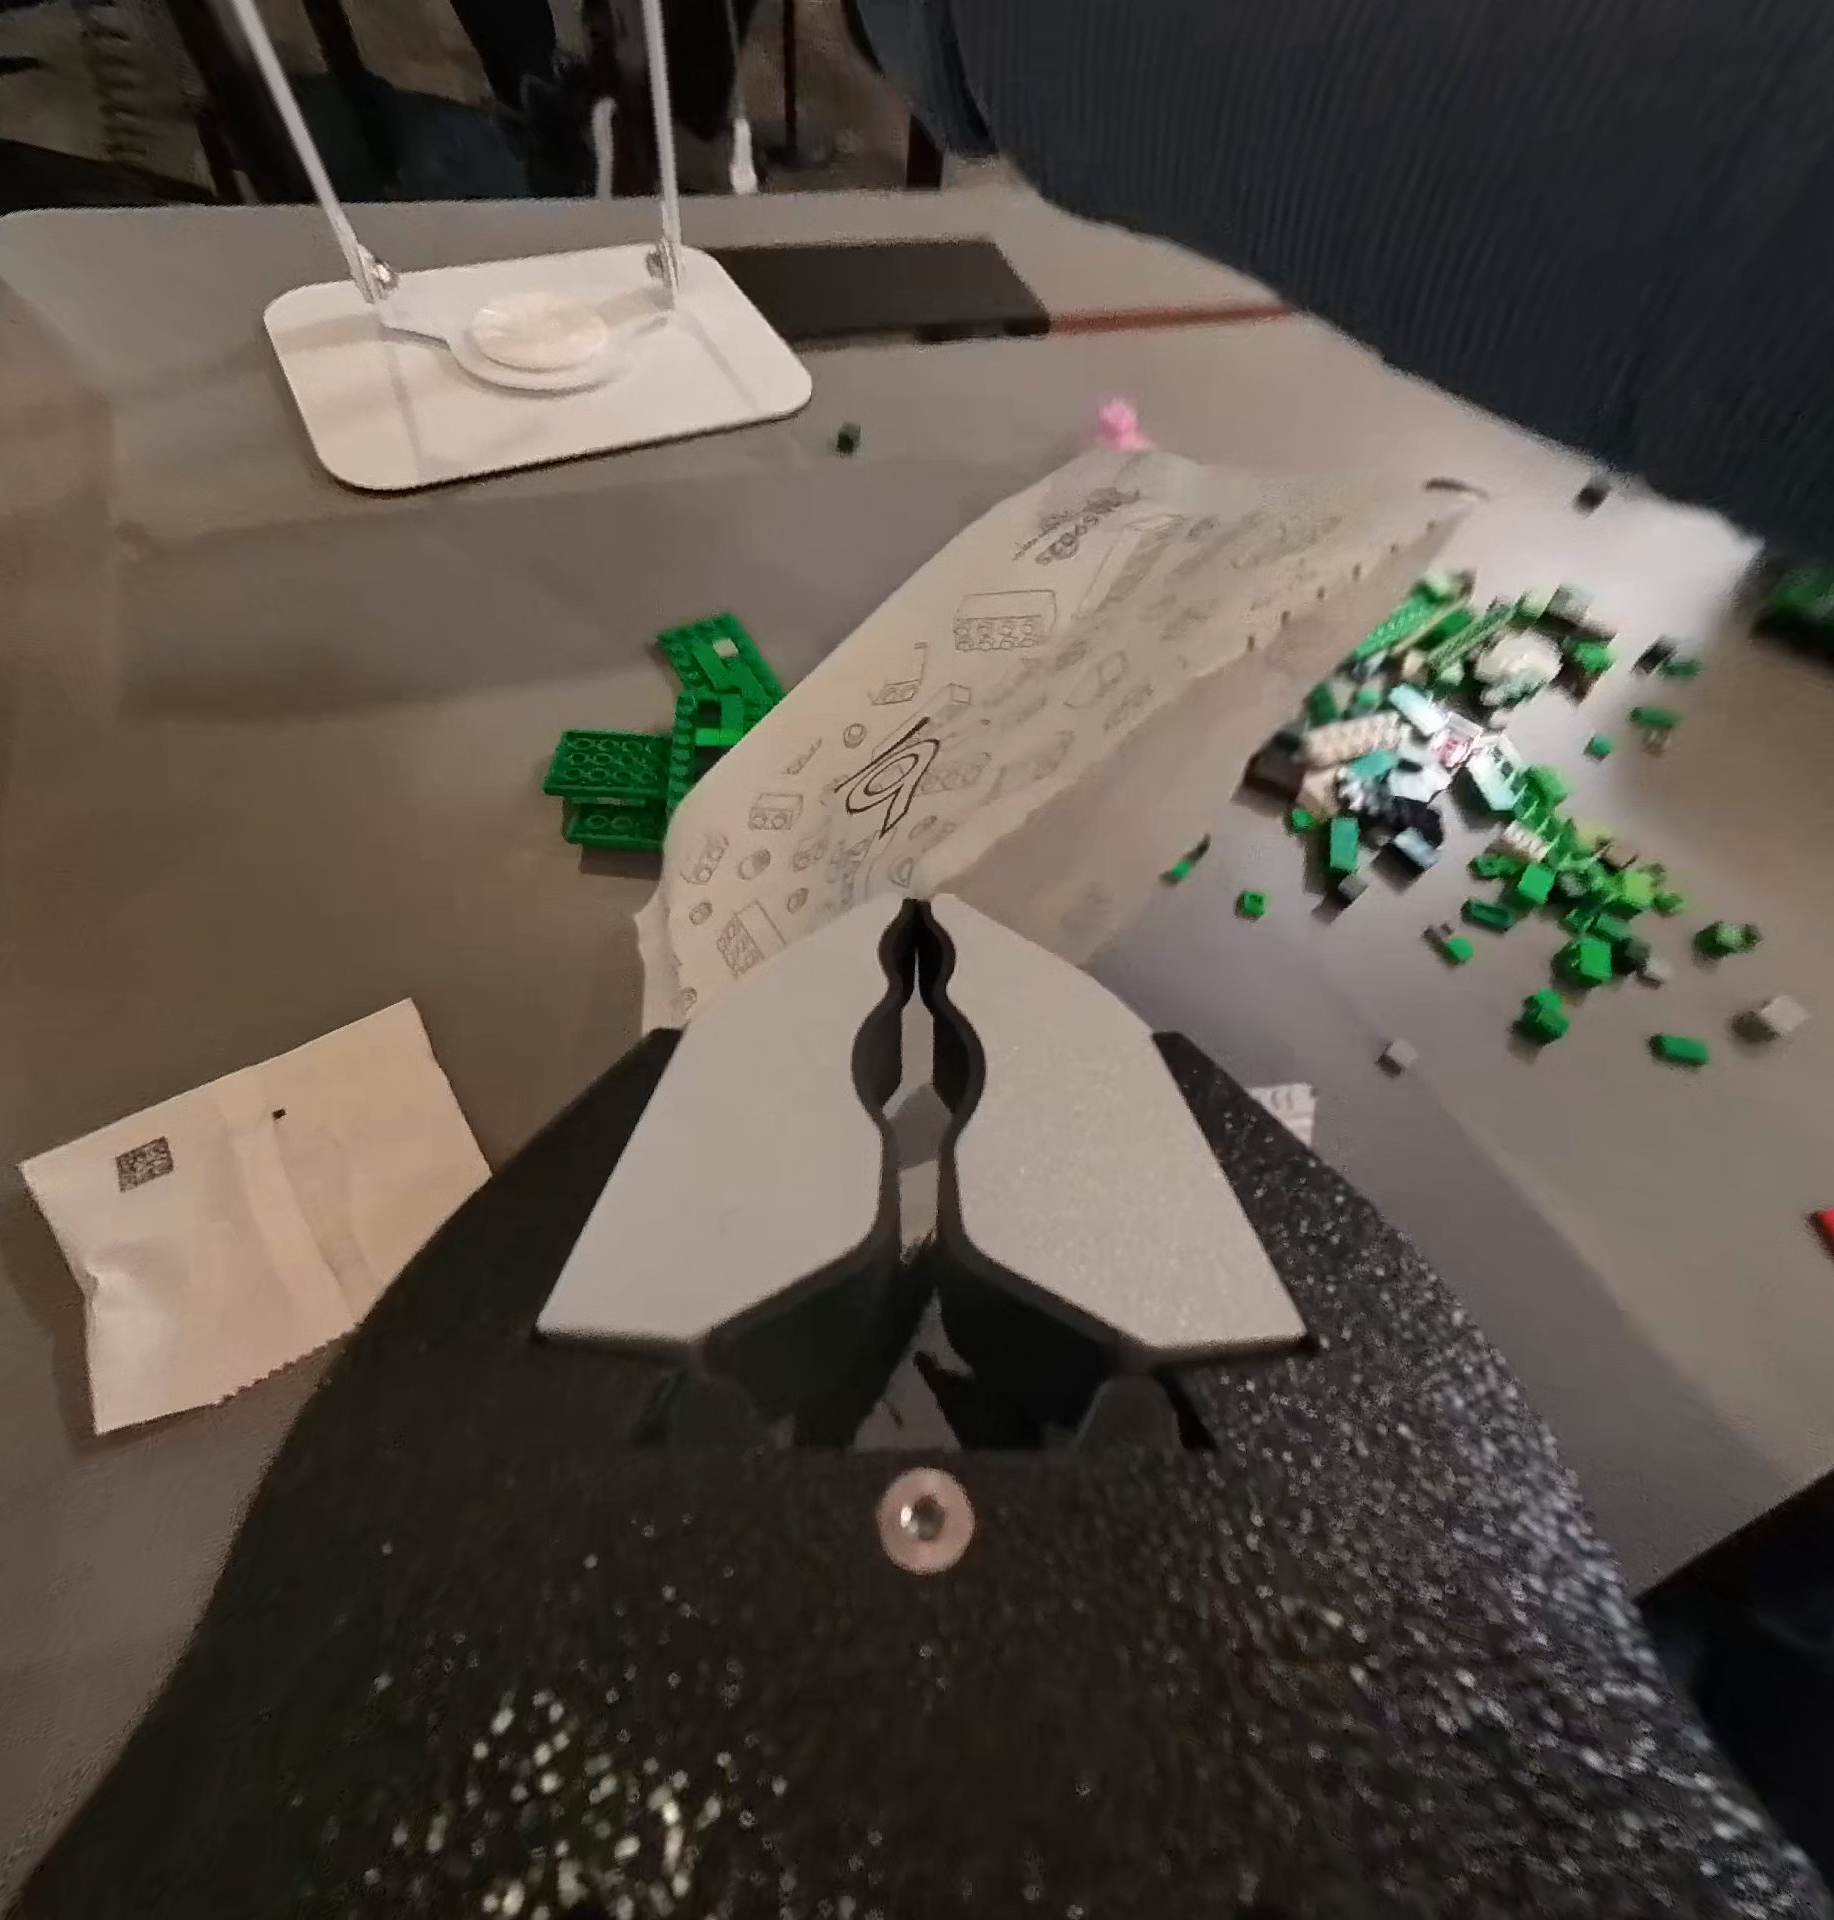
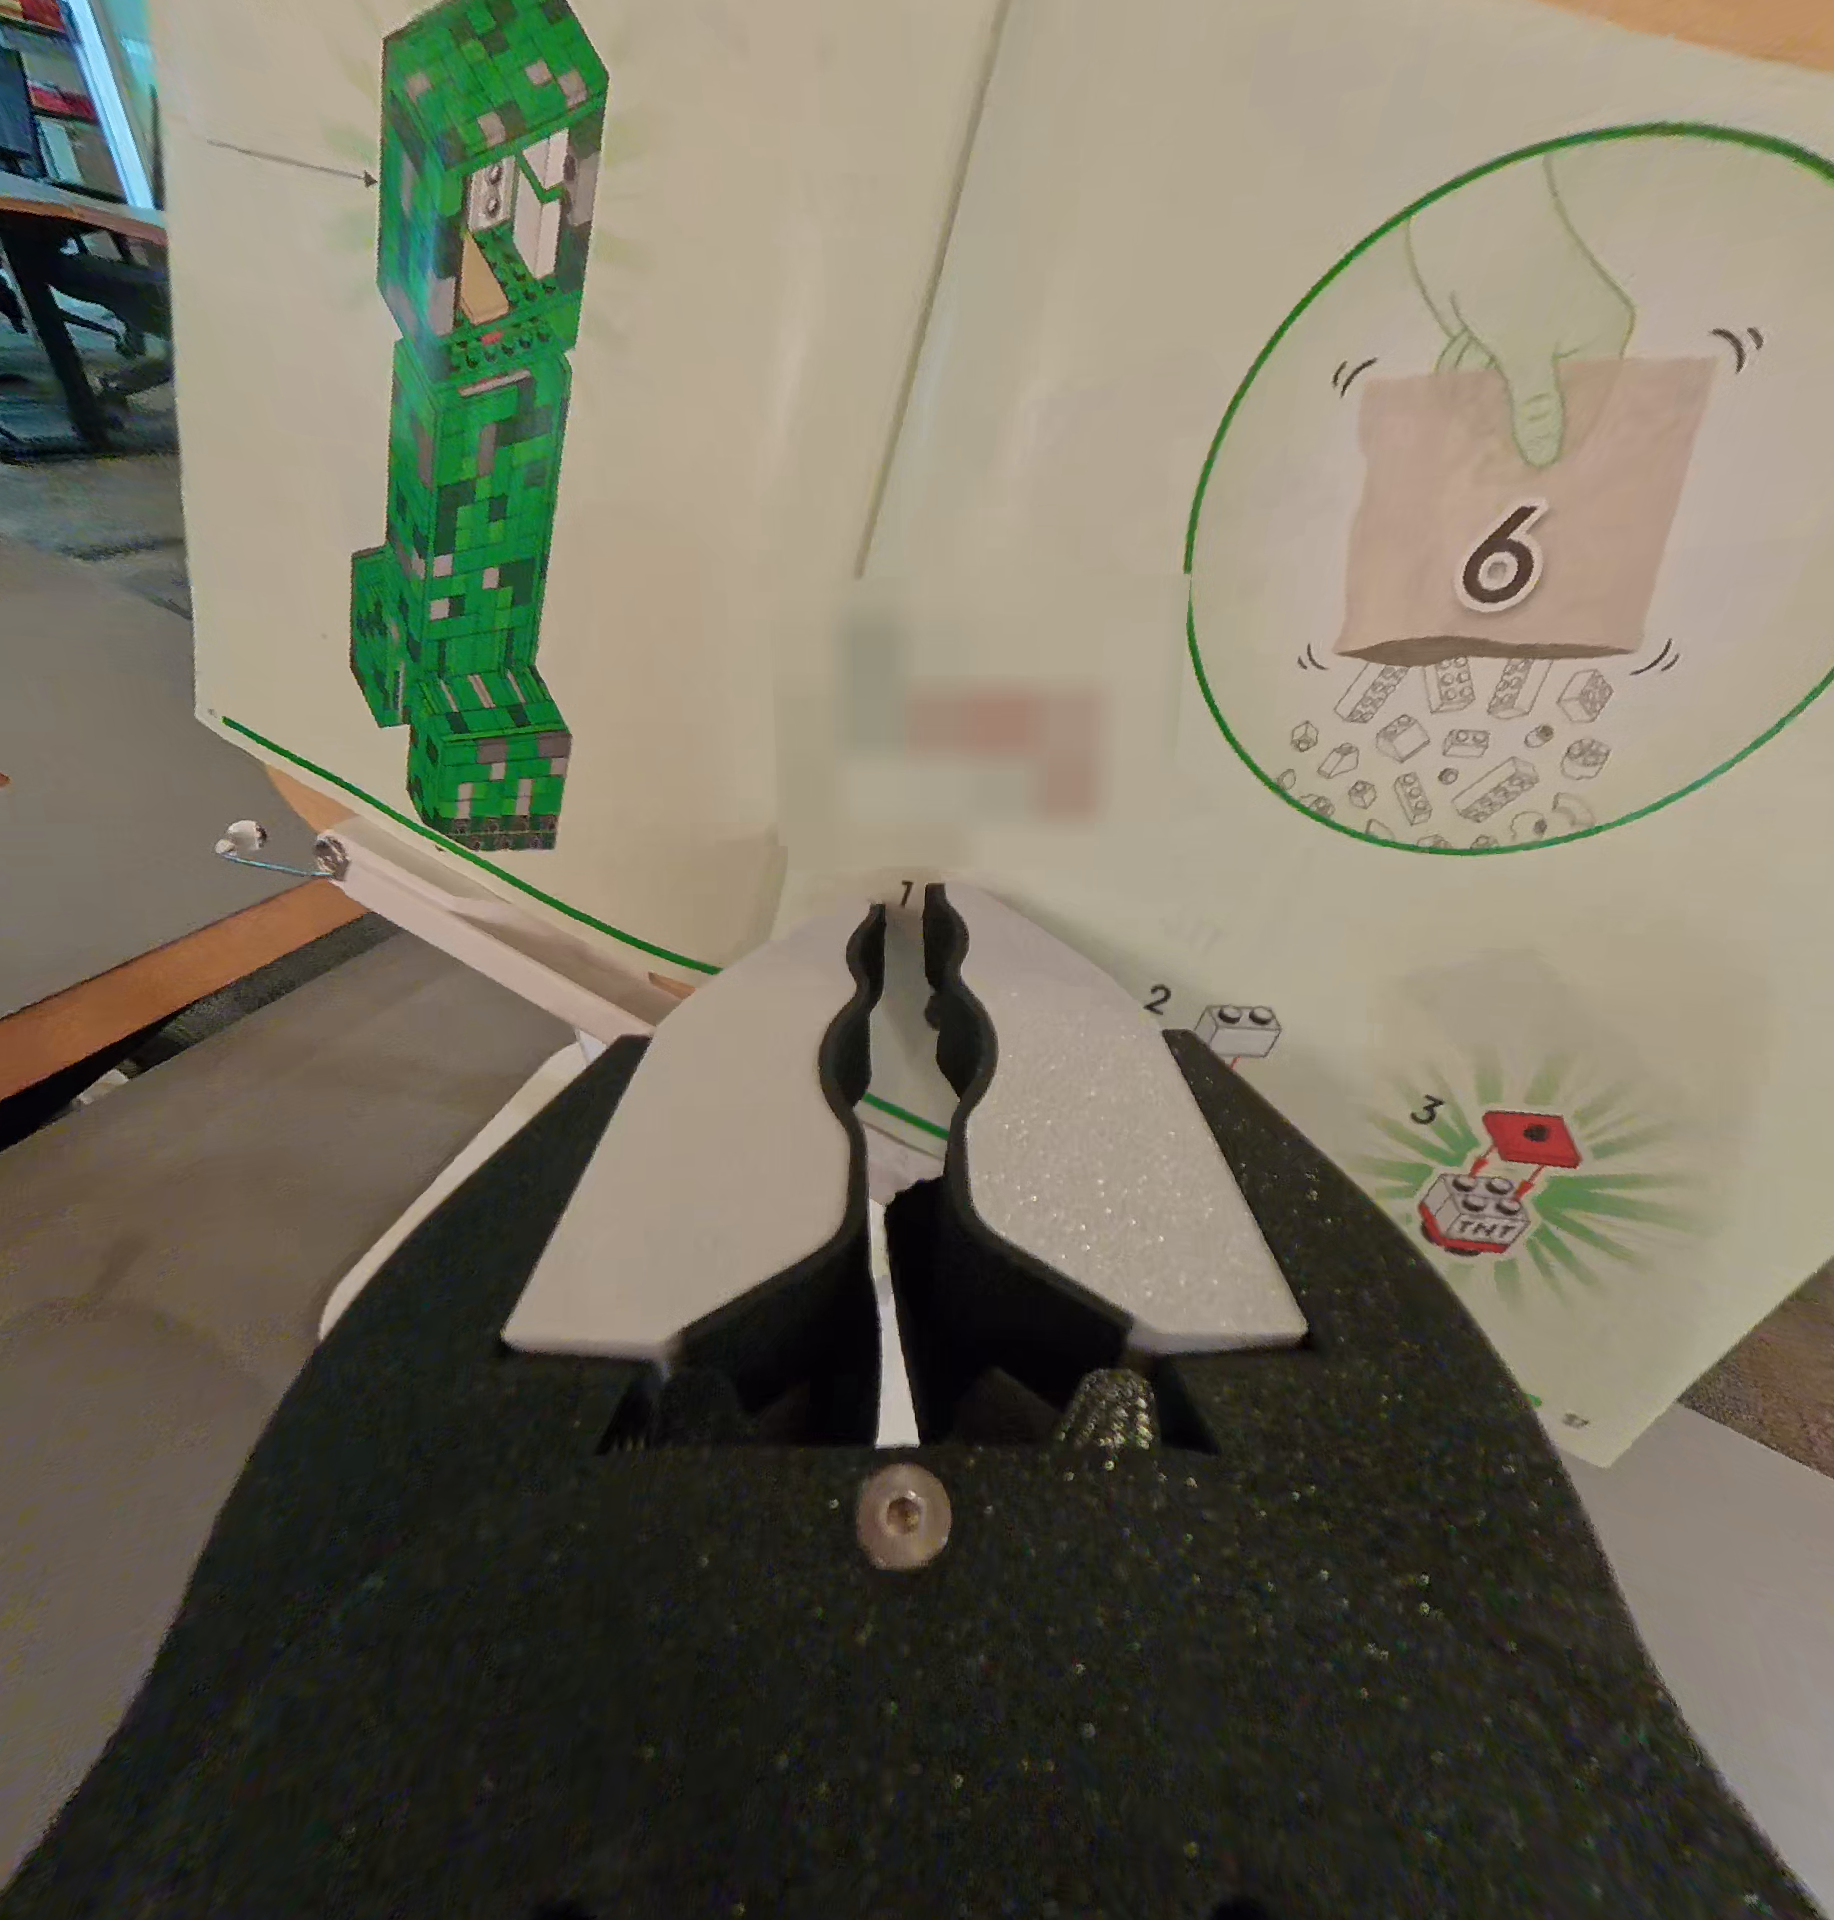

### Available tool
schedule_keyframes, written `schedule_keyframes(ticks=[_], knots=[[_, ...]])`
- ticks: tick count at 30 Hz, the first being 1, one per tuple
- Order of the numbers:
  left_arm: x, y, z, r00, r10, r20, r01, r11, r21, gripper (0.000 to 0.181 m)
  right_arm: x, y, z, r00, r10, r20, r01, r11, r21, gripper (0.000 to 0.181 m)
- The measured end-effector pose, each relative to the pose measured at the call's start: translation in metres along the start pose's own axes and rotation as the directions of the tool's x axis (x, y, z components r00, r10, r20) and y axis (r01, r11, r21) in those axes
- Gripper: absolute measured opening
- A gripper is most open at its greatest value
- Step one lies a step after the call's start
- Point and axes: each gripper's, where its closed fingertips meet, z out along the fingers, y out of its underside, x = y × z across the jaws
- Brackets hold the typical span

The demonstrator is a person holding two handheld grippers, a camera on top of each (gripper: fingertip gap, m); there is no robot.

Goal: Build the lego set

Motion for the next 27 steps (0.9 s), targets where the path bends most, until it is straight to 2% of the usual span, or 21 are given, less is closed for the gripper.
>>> schedule_keyframes(ticks=[1, 6, 9, 13, 20, 23, 27], knots=[[-0.002, -0.003, -0.004, 0.999, -0.032, -0.014, 0.032, 0.999, 0.027, 0.000, -0.001, -0.002, -0.001, 1.000, -0.001, 0.005, 0.001, 1.000, 0.003, 0.008], [-0.006, -0.008, -0.012, 0.989, -0.118, -0.092, 0.125, 0.989, 0.083, 0.000, -0.009, -0.009, -0.003, 0.999, -0.044, 0.017, 0.043, 0.999, 0.014, 0.008], [-0.007, -0.004, -0.011, 0.996, -0.073, -0.055, 0.076, 0.995, 0.056, 0.000, -0.014, -0.009, -0.004, 0.997, -0.069, 0.023, 0.069, 0.997, 0.021, 0.008], [0.004, -0.004, -0.005, 0.994, -0.055, -0.090, 0.059, 0.997, 0.042, 0.000, -0.014, -0.009, -0.005, 0.996, -0.088, 0.024, 0.087, 0.996, 0.020, 0.008], [0.006, 0.000, -0.001, 0.998, -0.023, -0.065, 0.023, 1.000, 0.004, 0.000, -0.013, -0.006, -0.014, 0.996, -0.071, 0.054, 0.071, 0.997, 0.014, 0.009], [0.011, 0.001, 0.002, 0.999, 0.012, -0.052, -0.013, 1.000, -0.014, 0.000, -0.023, -0.008, -0.044, 0.979, -0.080, 0.185, 0.073, 0.996, 0.045, 0.009], [0.022, 0.002, 0.009, 0.996, 0.072, -0.044, -0.074, 0.996, -0.046, 0.000, -0.027, -0.005, -0.120, 0.914, -0.092, 0.395, 0.057, 0.993, 0.100, 0.013]])
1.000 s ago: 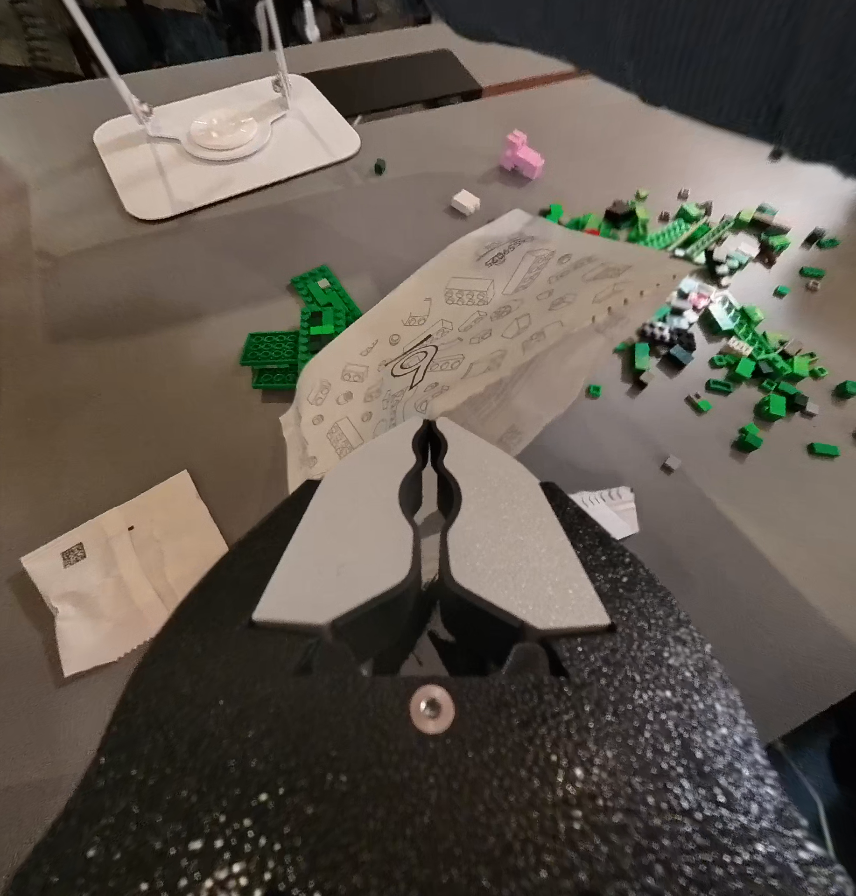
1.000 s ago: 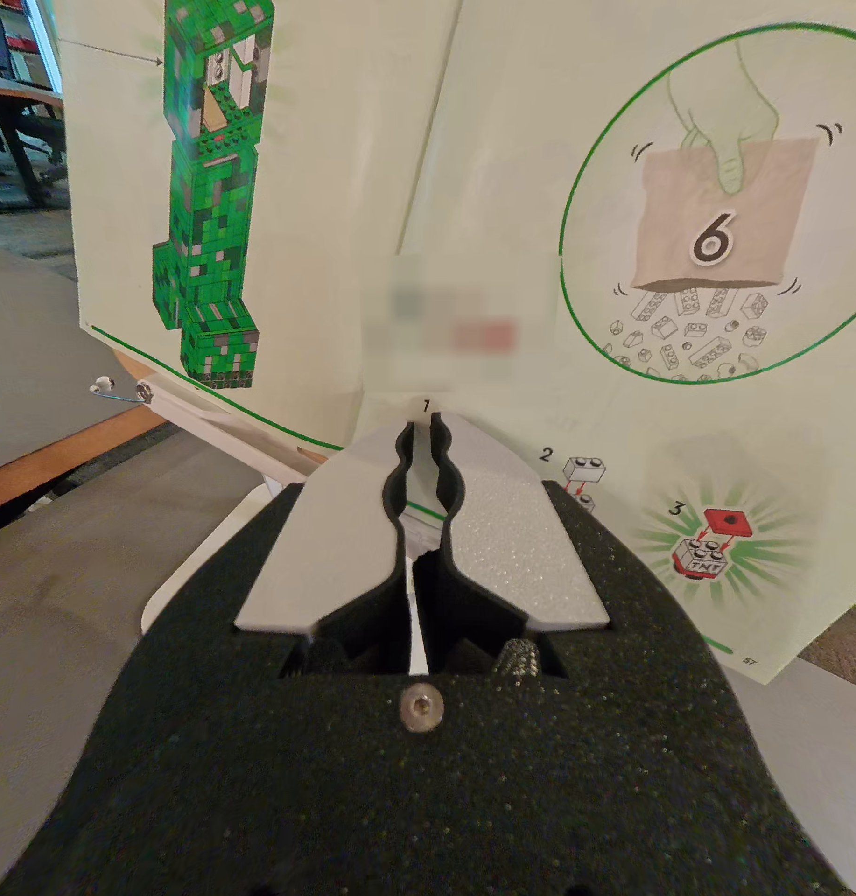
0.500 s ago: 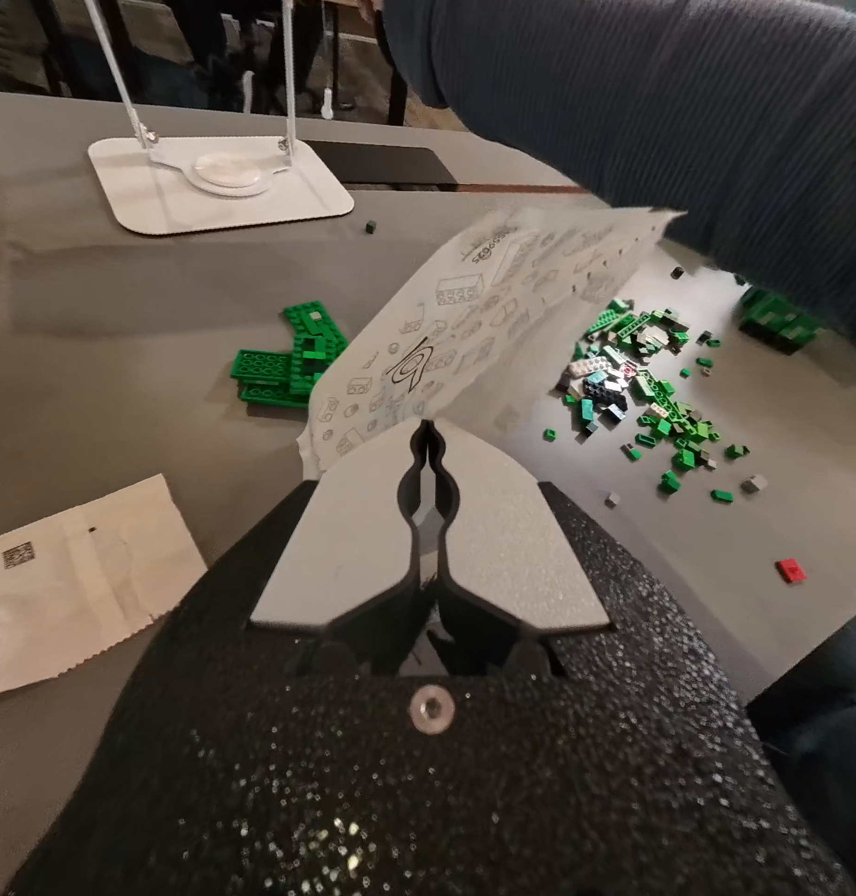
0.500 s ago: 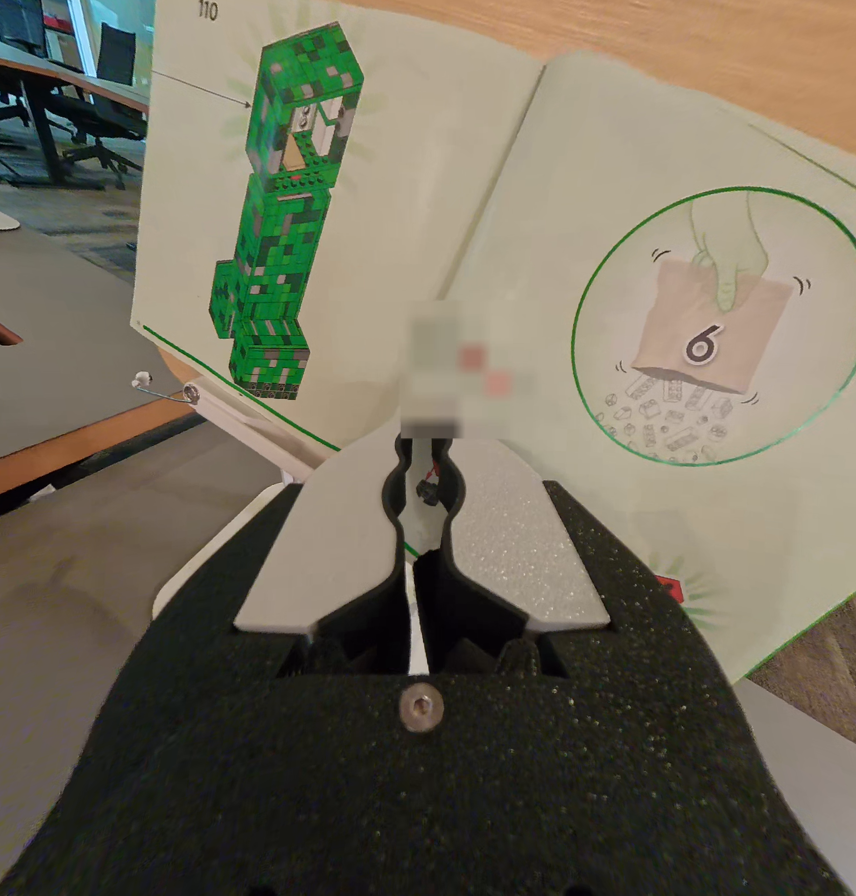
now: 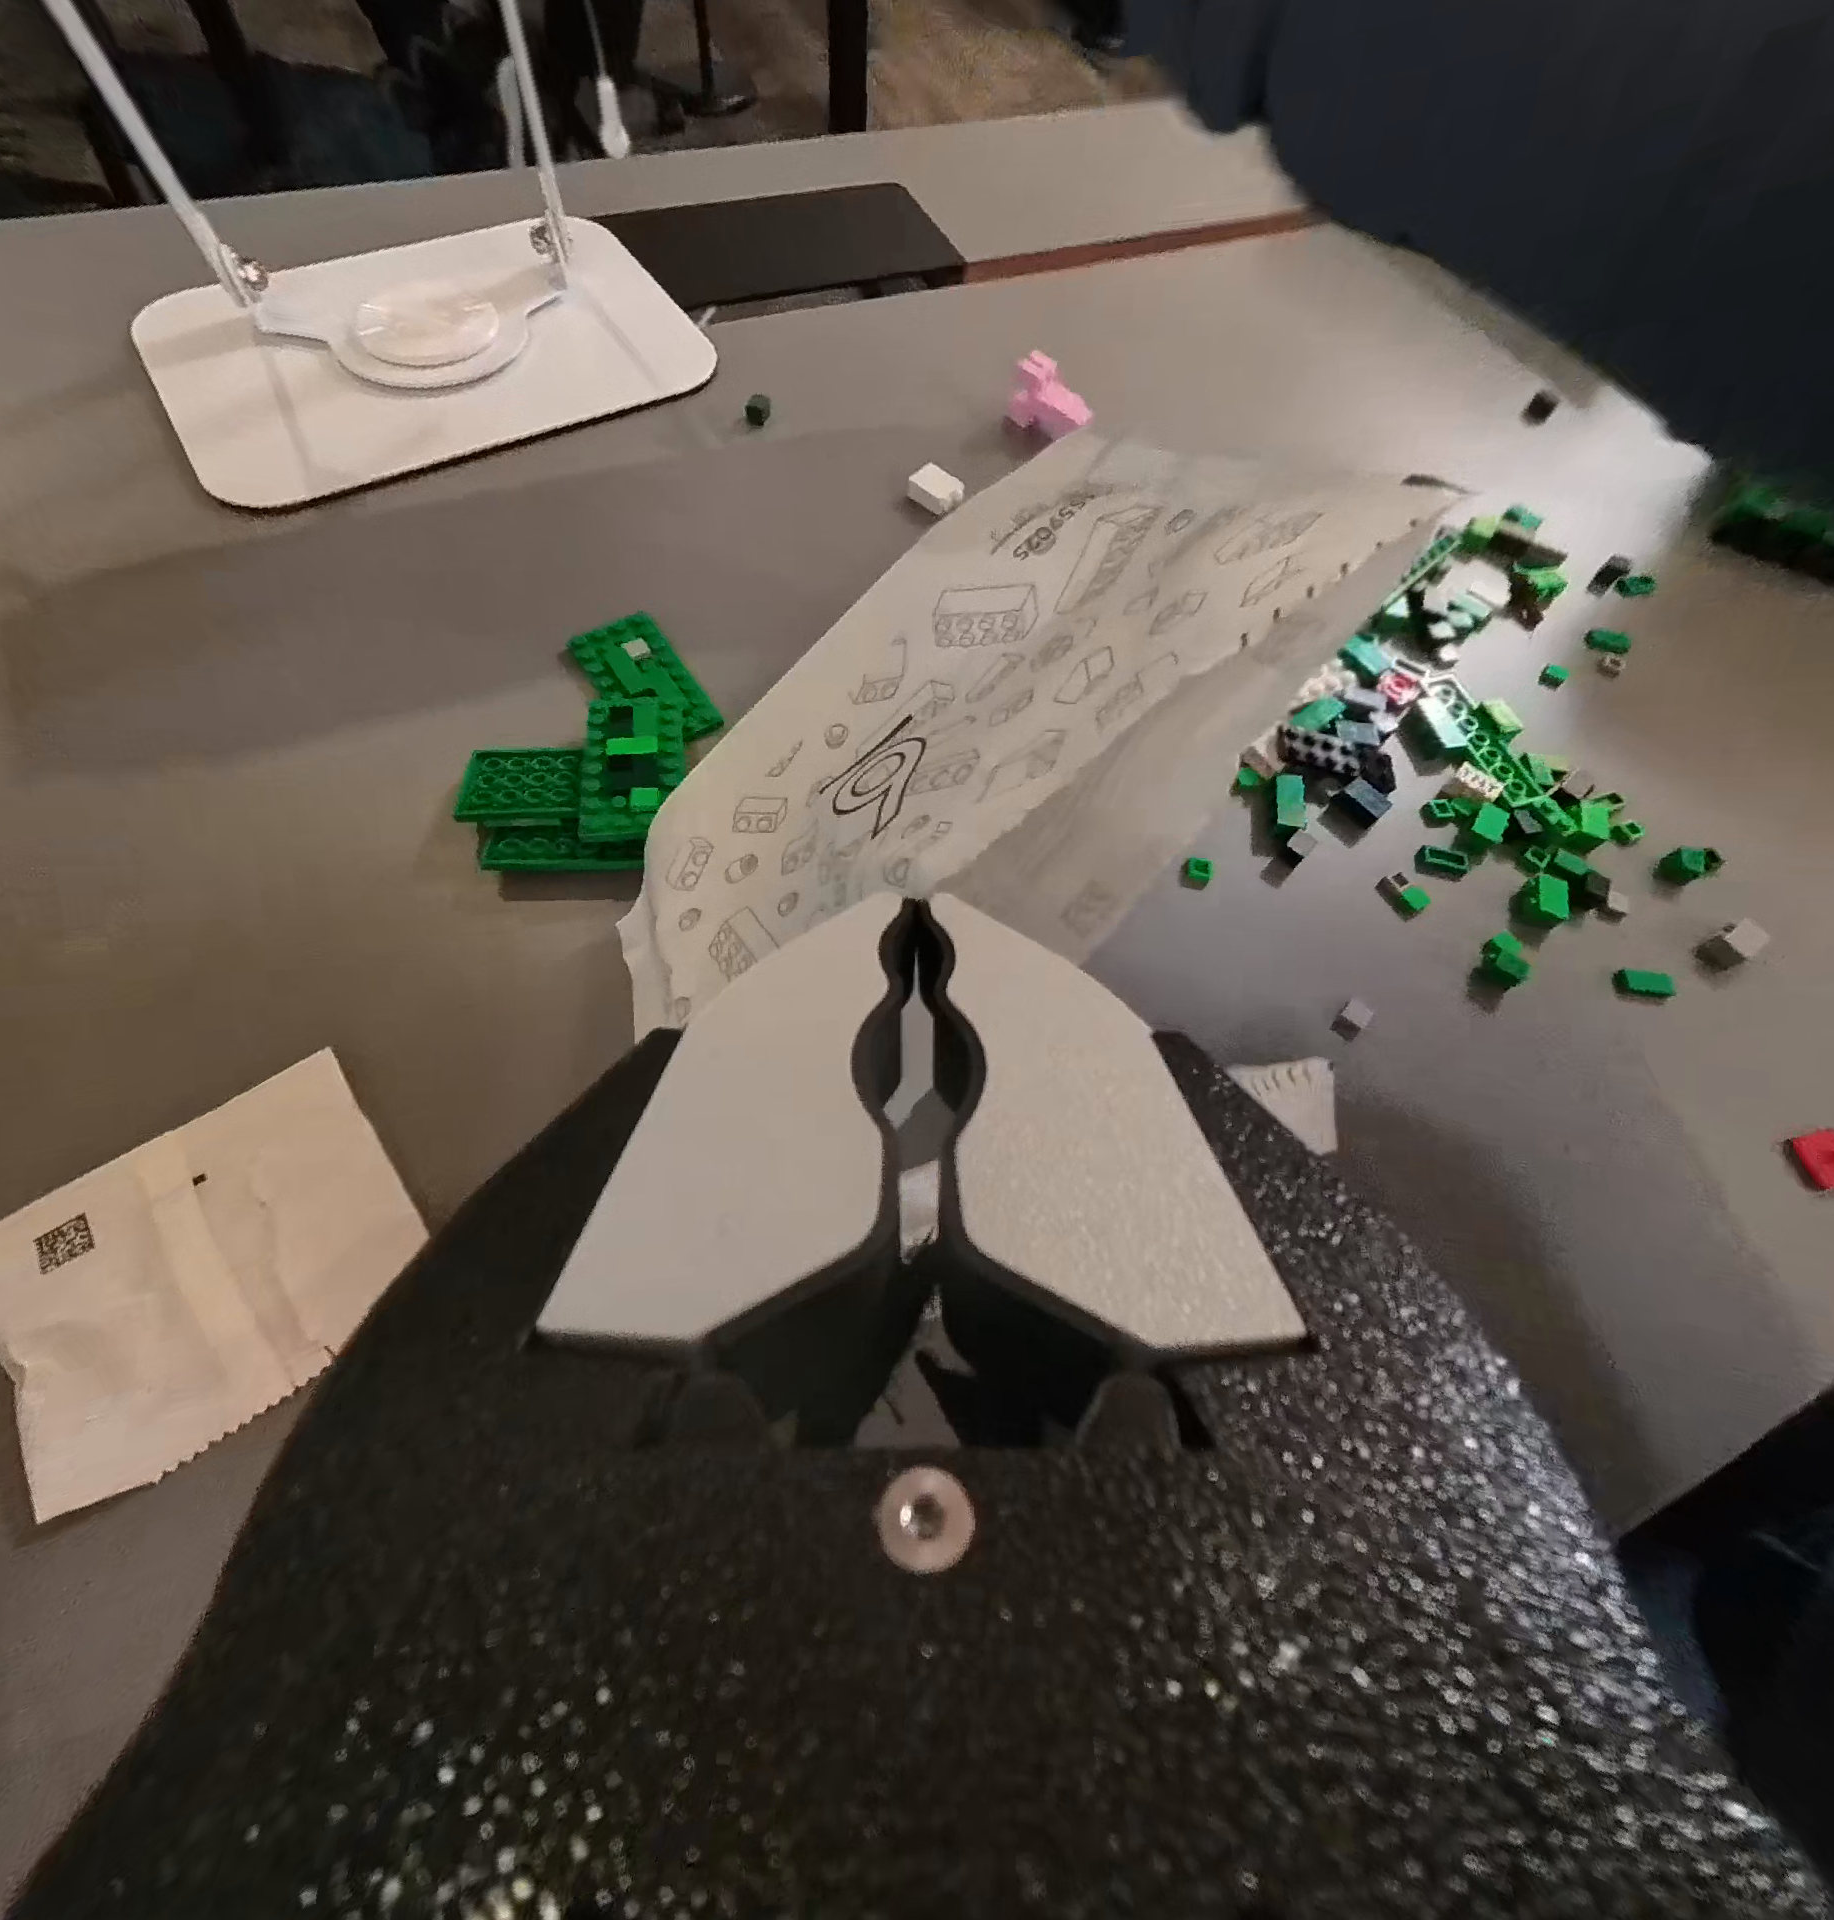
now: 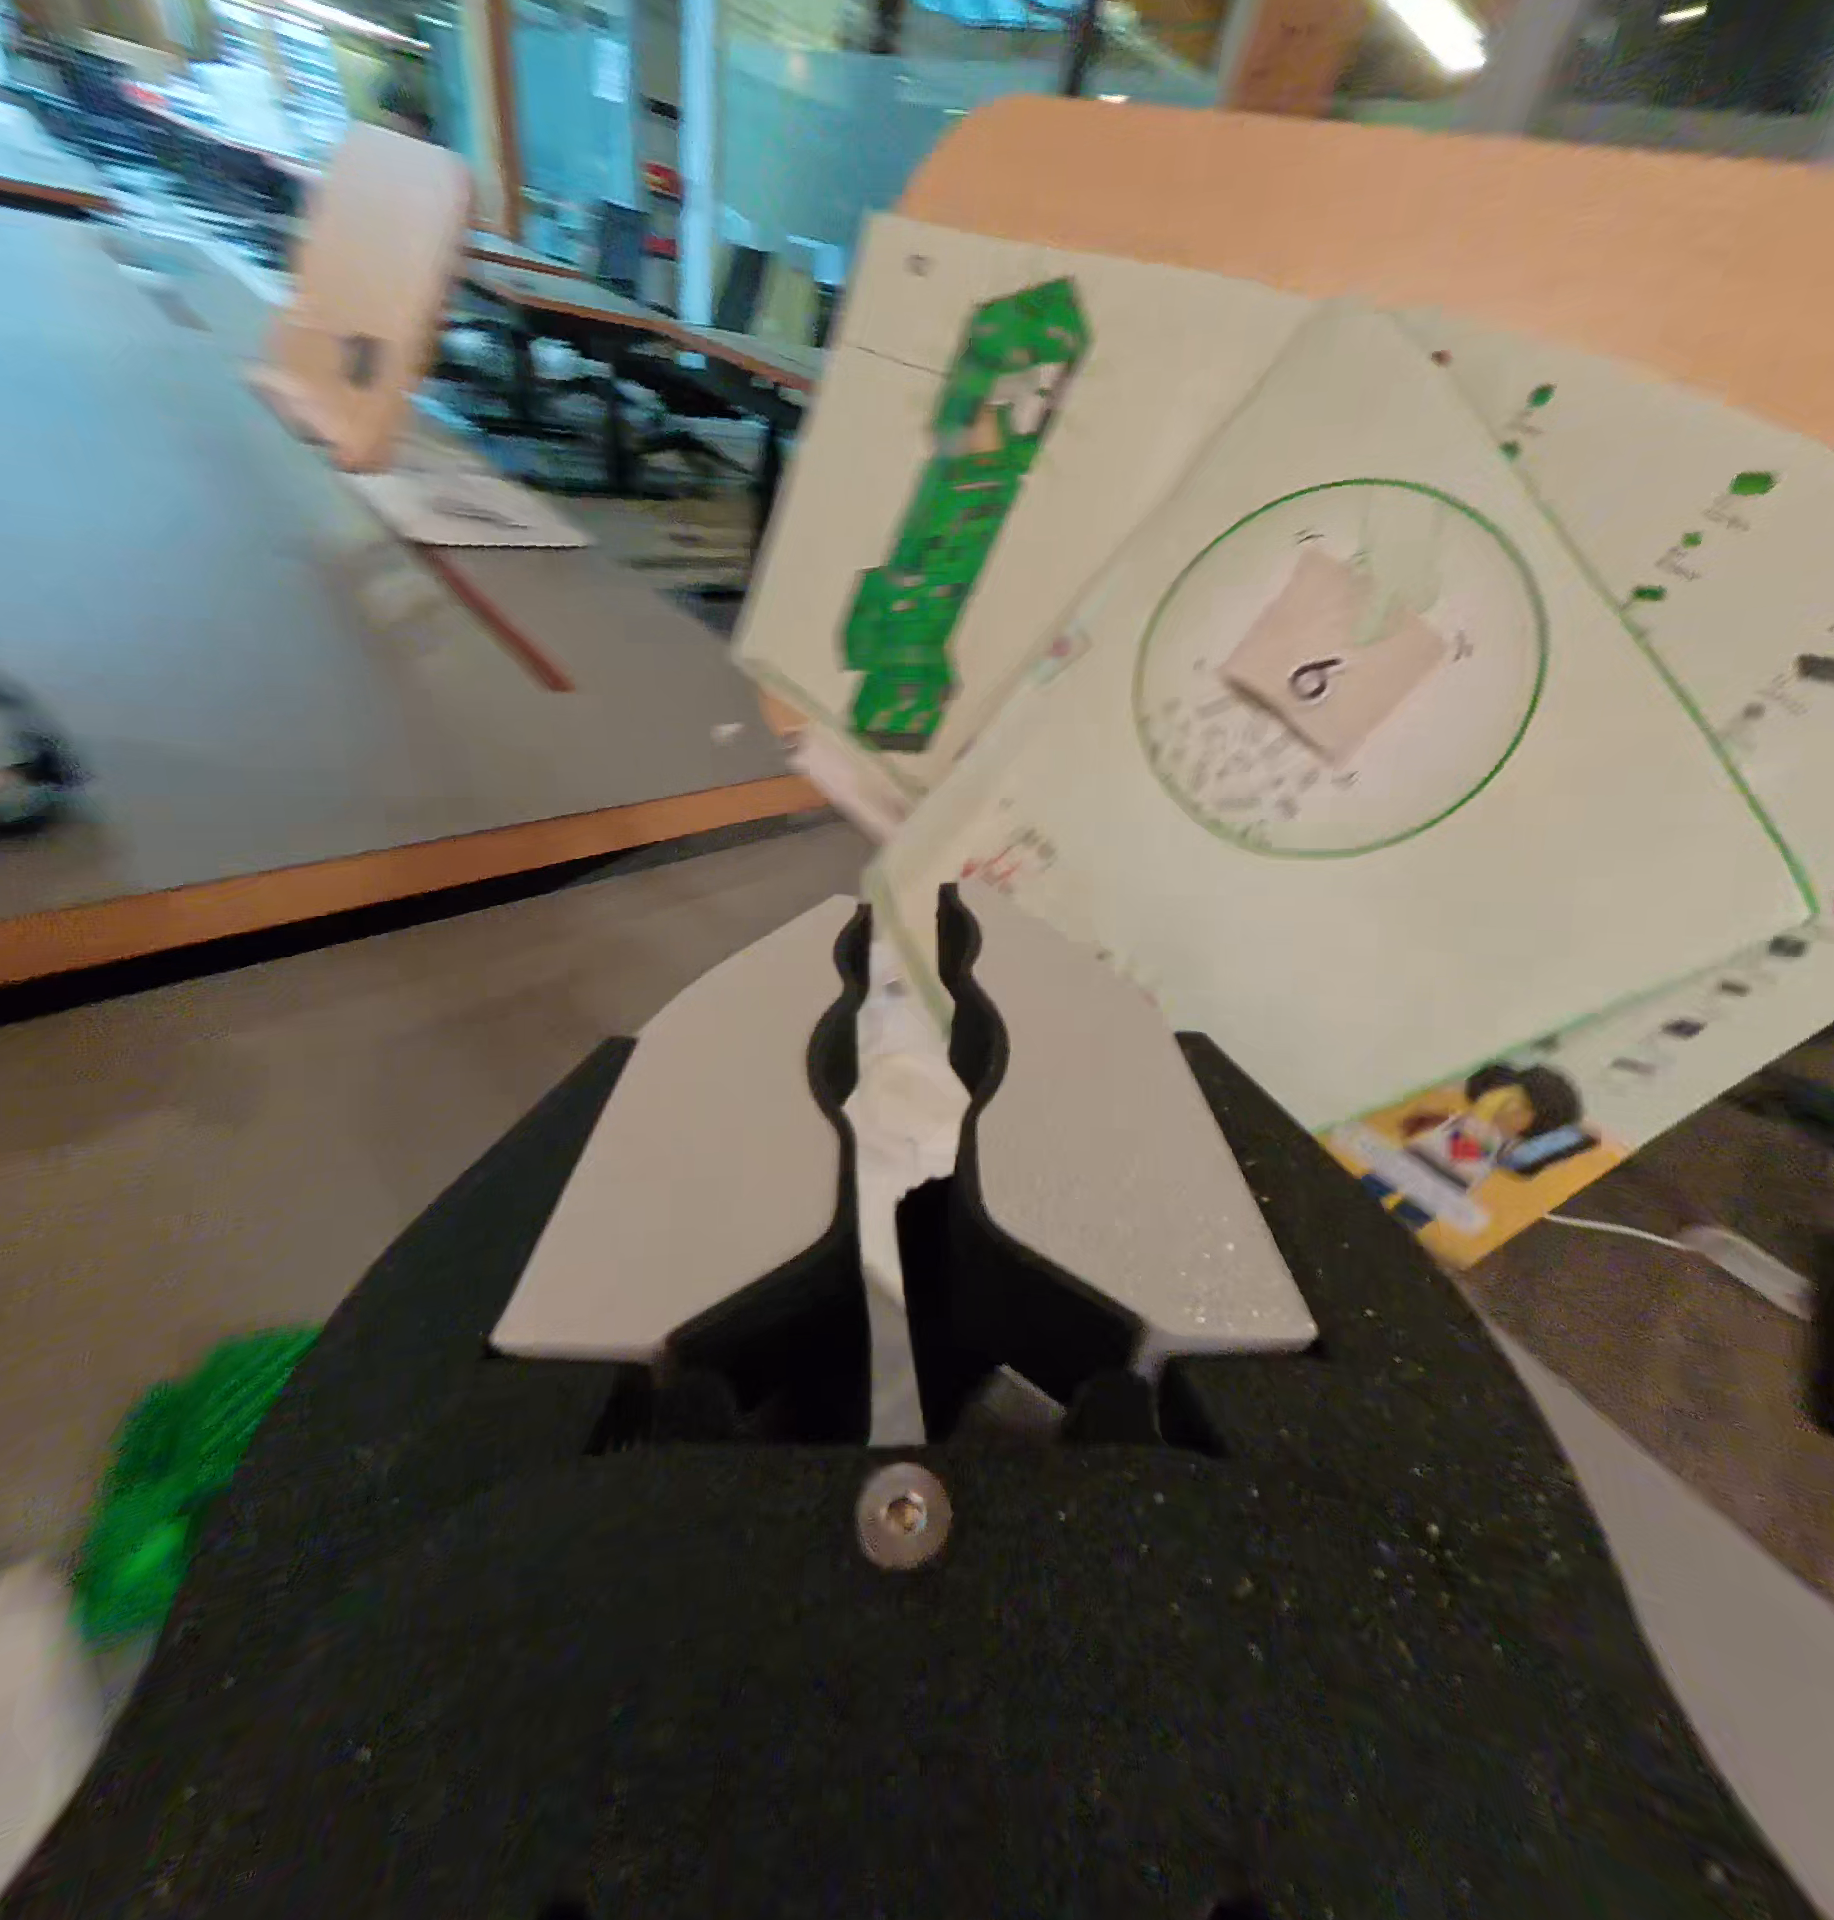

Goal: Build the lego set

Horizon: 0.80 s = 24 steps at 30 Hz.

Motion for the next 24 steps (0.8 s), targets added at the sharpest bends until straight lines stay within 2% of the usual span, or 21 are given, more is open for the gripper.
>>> schedule_keyframes(ticks=[2, 4, 7, 11, 13, 16, 21, 24], knots=[[0.006, 0.000, 0.004, 1.000, 0.029, 0.001, -0.029, 0.999, -0.017, 0.000, -0.023, 0.010, -0.045, 0.989, 0.036, 0.142, -0.031, 0.999, -0.038, 0.024], [0.010, 0.000, 0.006, 0.999, 0.050, 0.005, -0.050, 0.998, -0.027, 0.000, -0.044, 0.034, -0.094, 0.964, 0.051, 0.263, -0.013, 0.990, -0.143, 0.028], [0.016, -0.003, 0.005, 0.998, 0.065, 0.002, -0.065, 0.998, -0.023, 0.000, -0.055, 0.082, -0.163, 0.947, 0.023, 0.321, 0.074, 0.955, -0.287, 0.036], [0.021, -0.004, 0.005, 0.996, 0.084, 0.002, -0.084, 0.996, -0.026, 0.000, -0.049, 0.159, -0.229, 0.927, -0.050, 0.372, 0.233, 0.852, -0.468, 0.034], [0.022, -0.005, 0.003, 0.996, 0.091, 0.007, -0.091, 0.996, -0.027, 0.000, -0.047, 0.193, -0.250, 0.913, -0.012, 0.407, 0.261, 0.784, -0.563, 0.036], [0.021, -0.007, 0.001, 0.995, 0.095, 0.014, -0.095, 0.995, -0.019, 0.000, -0.046, 0.219, -0.262, 0.902, 0.035, 0.430, 0.260, 0.750, -0.608, 0.039], [0.024, -0.007, 0.003, 0.994, 0.113, 0.009, -0.112, 0.993, -0.021, 0.000, -0.059, 0.226, -0.277, 0.888, 0.114, 0.446, 0.200, 0.778, -0.595, 0.039], [0.028, -0.005, 0.007, 0.992, 0.128, -0.004, -0.128, 0.991, -0.039, 0.000, -0.101, 0.216, -0.308, 0.789, 0.170, 0.591, 0.227, 0.813, -0.536, 0.038]])
